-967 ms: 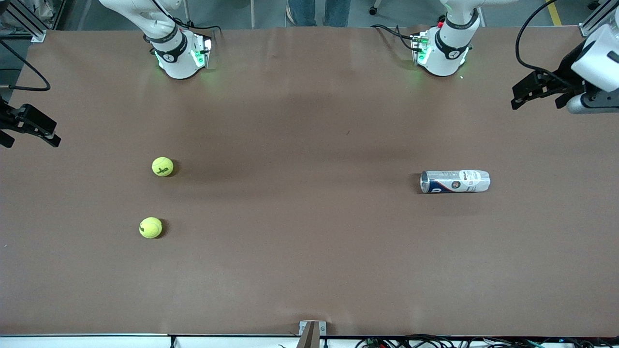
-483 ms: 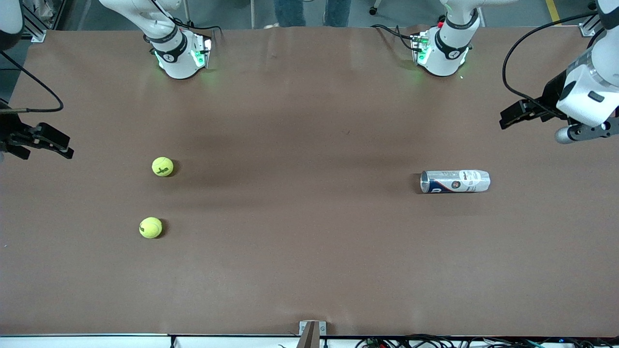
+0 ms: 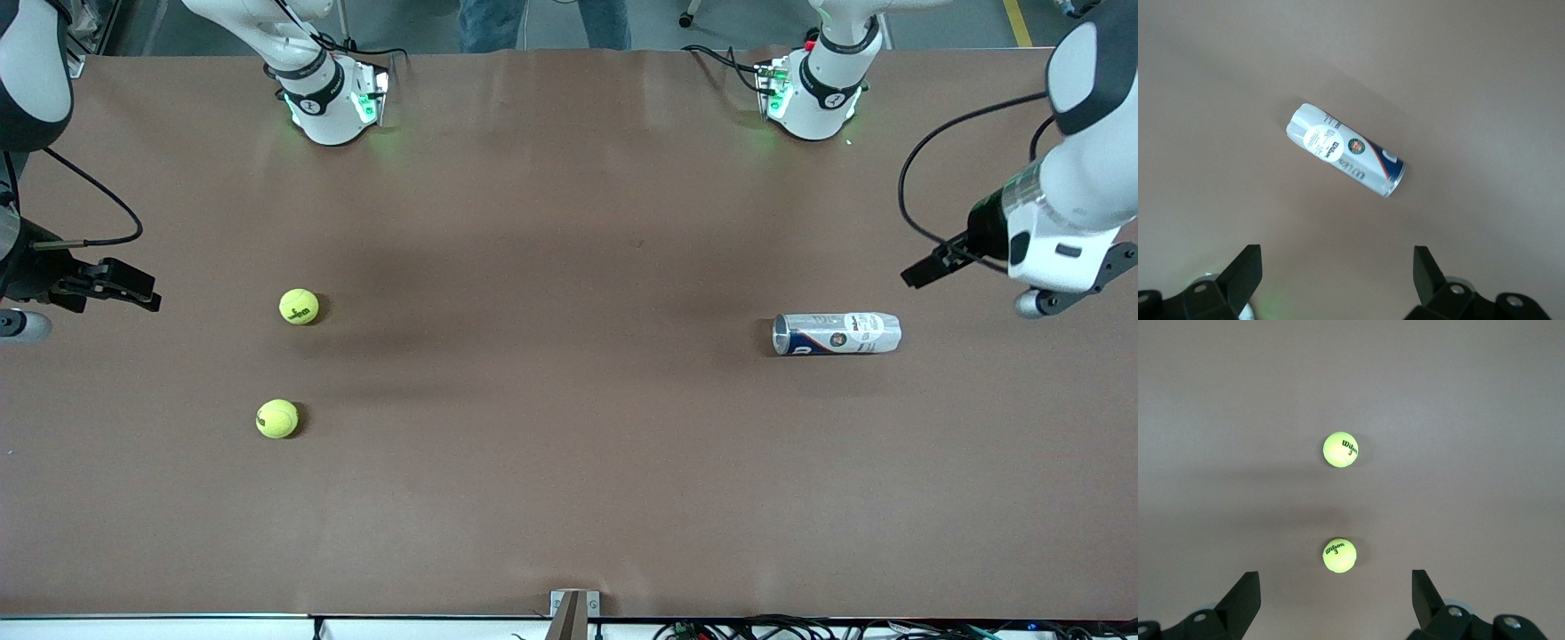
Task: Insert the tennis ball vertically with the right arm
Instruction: 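Reach the left gripper to the can while the right gripper reaches the balls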
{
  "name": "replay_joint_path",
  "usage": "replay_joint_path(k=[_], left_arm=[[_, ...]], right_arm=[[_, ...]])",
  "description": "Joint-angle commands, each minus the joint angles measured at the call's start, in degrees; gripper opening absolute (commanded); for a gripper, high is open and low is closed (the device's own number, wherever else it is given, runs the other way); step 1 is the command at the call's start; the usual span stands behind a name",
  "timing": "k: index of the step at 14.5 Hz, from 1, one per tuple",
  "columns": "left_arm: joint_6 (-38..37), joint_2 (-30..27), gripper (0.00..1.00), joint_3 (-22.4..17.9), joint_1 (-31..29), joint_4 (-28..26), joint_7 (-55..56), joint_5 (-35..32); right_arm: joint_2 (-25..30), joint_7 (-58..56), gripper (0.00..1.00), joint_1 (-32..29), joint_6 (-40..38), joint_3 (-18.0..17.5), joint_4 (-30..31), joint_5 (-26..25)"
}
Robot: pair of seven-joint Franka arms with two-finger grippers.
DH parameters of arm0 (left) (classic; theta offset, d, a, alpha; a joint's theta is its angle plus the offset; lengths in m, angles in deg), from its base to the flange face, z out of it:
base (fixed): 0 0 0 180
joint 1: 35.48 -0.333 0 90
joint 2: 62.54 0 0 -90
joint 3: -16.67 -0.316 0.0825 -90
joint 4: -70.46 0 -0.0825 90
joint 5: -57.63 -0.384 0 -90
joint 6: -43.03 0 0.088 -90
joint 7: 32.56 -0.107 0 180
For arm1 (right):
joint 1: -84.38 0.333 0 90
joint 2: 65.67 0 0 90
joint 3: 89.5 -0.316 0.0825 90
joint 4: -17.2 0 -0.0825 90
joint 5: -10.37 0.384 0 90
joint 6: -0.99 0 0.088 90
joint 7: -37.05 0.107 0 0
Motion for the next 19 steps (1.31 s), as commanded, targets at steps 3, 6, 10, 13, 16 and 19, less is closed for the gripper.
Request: replay_joint_path(k=[3, 6, 10, 13, 16, 19], left_arm=[[10.29, 2.48, 1.00, 0.57, 0.14, -7.79, 11.77, -0.72], [18.64, 4.33, 1.00, 0.49, 0.41, -12.89, 20.64, -0.90], [28.58, 7.31, 1.00, 0.57, 1.11, -18.52, 36.45, -6.68], [30.88, 11.70, 1.00, 0.57, 1.99, -18.53, 50.77, -14.14], [32.64, 15.22, 1.00, 0.66, 2.43, -18.44, 64.05, -19.87], [33.16, 15.14, 1.00, 0.66, 2.96, -21.24, 66.99, -20.14]], right_arm=[[-2.19, 0.09, 1.00, -0.58, -0.61, -0.45, -0.61, -0.18], [-4.13, -0.25, 1.00, -0.76, -0.17, -0.45, -0.61, -0.09], [-4.48, -0.61, 1.00, -0.32, 0.18, -0.45, -0.70, -0.79], [-5.36, -0.61, 1.00, -0.14, 1.14, -0.45, -0.78, -0.71], [-7.90, -0.52, 1.00, -0.84, 3.25, -0.45, -0.78, -0.18], [-10.19, -0.52, 1.00, -1.02, 6.06, -0.45, -0.78, -0.18]])
